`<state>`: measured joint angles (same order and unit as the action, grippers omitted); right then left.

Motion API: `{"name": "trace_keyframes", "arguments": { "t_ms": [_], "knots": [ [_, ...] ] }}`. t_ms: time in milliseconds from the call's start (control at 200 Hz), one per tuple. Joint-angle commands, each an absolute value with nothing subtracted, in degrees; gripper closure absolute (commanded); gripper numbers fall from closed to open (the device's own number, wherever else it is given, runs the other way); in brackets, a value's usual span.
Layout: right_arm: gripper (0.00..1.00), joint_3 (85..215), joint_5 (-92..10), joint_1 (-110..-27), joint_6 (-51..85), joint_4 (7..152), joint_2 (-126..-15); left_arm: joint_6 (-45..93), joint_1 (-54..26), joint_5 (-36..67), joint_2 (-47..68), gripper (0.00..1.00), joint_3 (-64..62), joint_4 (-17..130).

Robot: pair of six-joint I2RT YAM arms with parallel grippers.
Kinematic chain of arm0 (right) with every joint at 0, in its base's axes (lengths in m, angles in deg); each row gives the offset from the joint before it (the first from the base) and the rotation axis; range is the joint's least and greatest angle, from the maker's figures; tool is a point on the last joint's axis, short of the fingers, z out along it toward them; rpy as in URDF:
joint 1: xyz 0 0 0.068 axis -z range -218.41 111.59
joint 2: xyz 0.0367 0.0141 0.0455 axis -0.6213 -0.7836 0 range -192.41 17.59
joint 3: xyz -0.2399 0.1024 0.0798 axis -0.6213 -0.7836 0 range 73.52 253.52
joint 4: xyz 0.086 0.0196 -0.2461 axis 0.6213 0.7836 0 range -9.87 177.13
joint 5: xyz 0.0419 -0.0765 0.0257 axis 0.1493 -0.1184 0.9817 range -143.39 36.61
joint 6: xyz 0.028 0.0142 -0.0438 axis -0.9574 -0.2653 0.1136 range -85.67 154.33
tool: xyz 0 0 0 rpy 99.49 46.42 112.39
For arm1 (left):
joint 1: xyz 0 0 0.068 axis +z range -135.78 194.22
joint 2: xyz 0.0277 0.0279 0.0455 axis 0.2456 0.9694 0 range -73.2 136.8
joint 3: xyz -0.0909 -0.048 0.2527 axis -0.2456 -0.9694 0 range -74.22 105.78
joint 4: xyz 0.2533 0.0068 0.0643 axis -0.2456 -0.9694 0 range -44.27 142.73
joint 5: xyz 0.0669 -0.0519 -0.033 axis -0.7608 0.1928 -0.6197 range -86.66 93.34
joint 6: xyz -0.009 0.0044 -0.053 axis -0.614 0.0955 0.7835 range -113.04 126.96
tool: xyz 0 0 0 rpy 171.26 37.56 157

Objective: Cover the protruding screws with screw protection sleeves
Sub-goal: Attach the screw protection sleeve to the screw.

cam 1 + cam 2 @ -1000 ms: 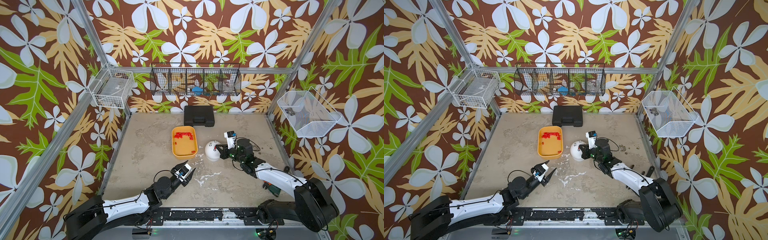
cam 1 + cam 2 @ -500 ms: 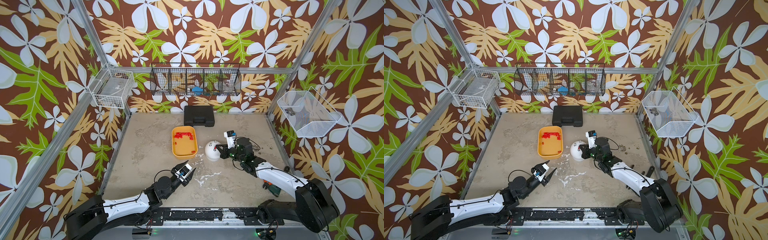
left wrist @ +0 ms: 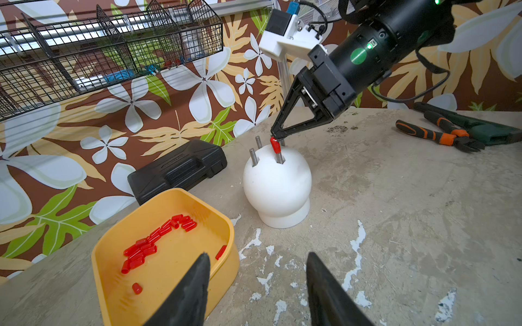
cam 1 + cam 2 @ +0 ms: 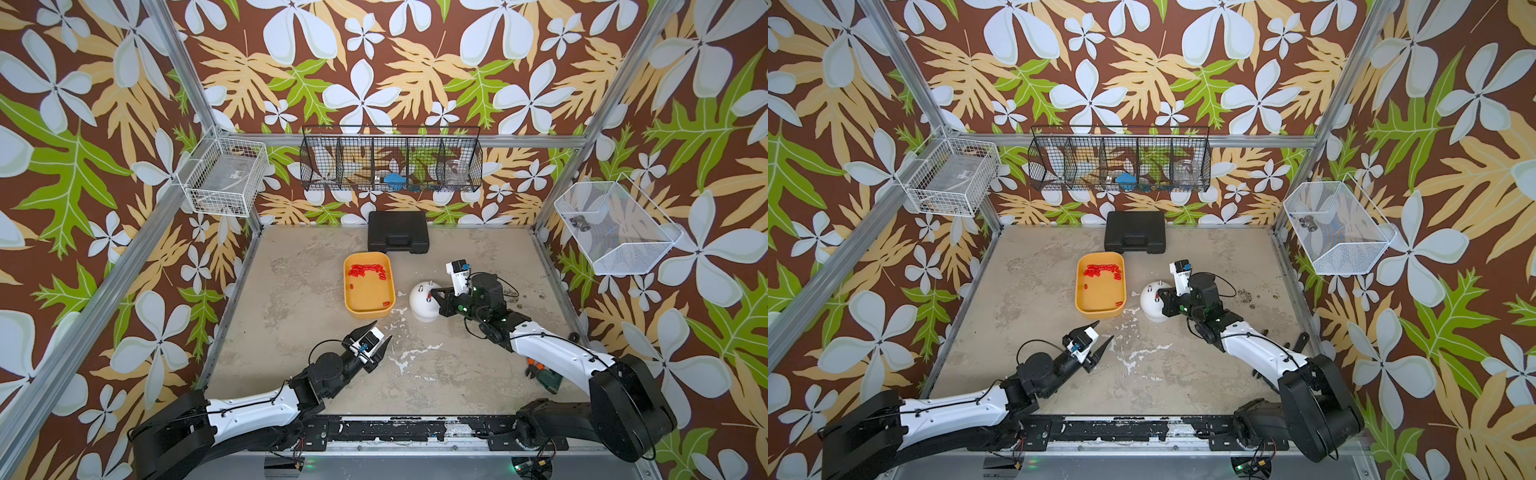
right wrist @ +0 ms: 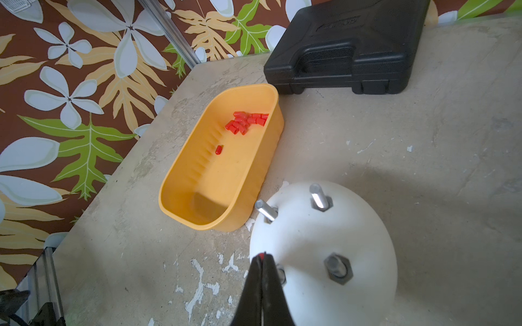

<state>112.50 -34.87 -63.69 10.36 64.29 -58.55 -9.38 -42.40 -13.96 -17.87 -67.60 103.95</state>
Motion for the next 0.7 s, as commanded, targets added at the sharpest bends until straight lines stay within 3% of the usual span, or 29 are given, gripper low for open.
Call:
{"name": "trace_keyframes", "arguments": {
  "t_ms": [0, 50, 295, 430, 575, 696],
  "knots": [
    [0.91, 112.9, -35.5, -63.6, 10.6, 66.2, -58.7, -9.2, -42.3, -13.6, -18.0, 0.44, -67.3, 104.7],
    [0.84, 113.0, -35.3, -63.7, 10.6, 66.2, -58.5, -9.2, -42.3, -13.7, -17.9, 0.44, -67.3, 104.7],
    [0.77, 113.4, -35.7, -63.7, 10.5, 66.7, -57.4, -9.3, -42.3, -13.7, -17.9, 0.44, -67.2, 104.8],
    [0.67, 114.2, -35.5, -63.6, 9.8, 68.1, -55.9, -9.2, -42.3, -13.6, -17.8, 0.44, -67.2, 104.8],
    [0.43, 116.5, -35.8, -61.9, 5.2, 71.1, -54.1, -9.1, -42.3, -13.6, -17.9, 0.44, -67.2, 104.7],
    [0.23, 119.5, -25.0, -55.6, -4.2, 75.9, -55.7, -9.1, -42.3, -13.9, -17.9, 0.44, -67.3, 104.8]
  ]
}}
